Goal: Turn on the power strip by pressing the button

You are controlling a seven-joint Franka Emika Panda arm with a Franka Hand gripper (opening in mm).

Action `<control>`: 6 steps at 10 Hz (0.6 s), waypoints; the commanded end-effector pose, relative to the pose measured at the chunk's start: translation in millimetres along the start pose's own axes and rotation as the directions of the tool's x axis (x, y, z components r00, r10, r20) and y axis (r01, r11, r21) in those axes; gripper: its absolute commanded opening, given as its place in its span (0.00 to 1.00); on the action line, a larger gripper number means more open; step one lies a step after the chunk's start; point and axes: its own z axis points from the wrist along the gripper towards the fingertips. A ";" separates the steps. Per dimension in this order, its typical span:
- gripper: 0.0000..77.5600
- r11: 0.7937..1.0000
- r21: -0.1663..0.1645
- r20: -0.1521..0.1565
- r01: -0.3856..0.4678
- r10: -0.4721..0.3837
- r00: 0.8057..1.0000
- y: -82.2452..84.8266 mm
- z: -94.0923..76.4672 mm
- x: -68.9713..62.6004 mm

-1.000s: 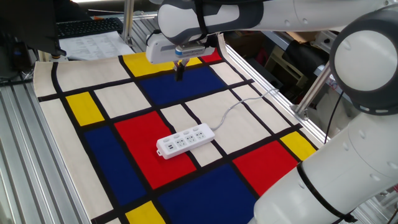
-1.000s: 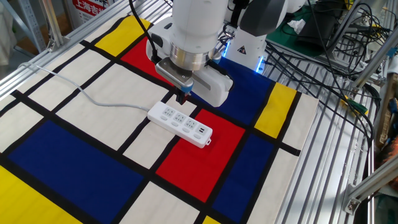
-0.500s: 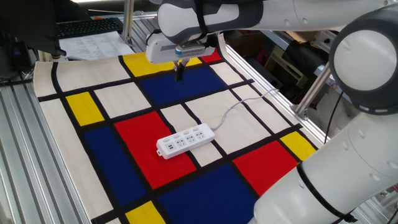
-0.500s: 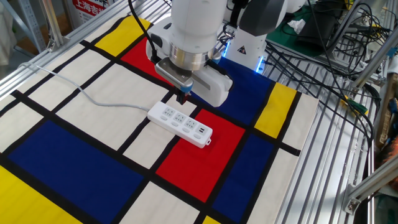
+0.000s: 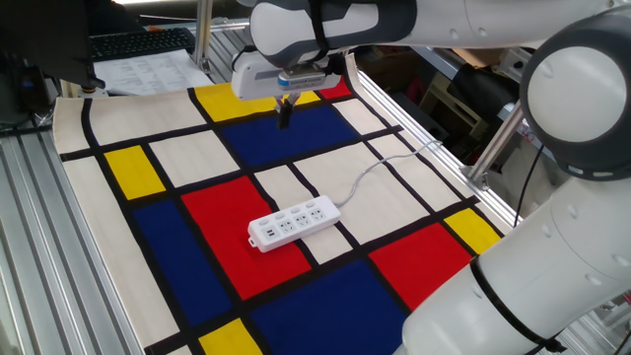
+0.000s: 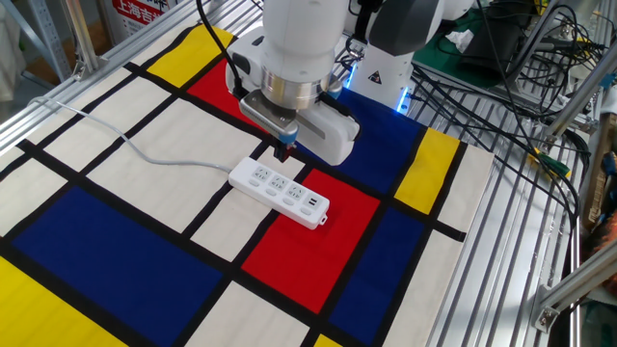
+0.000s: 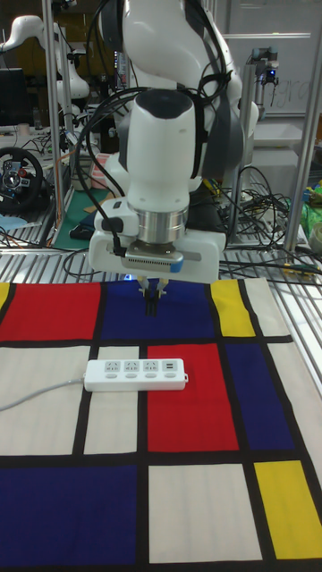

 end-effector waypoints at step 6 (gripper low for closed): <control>0.00 1.000 -0.005 0.004 0.002 -0.002 1.000 1.0 -2.1 0.5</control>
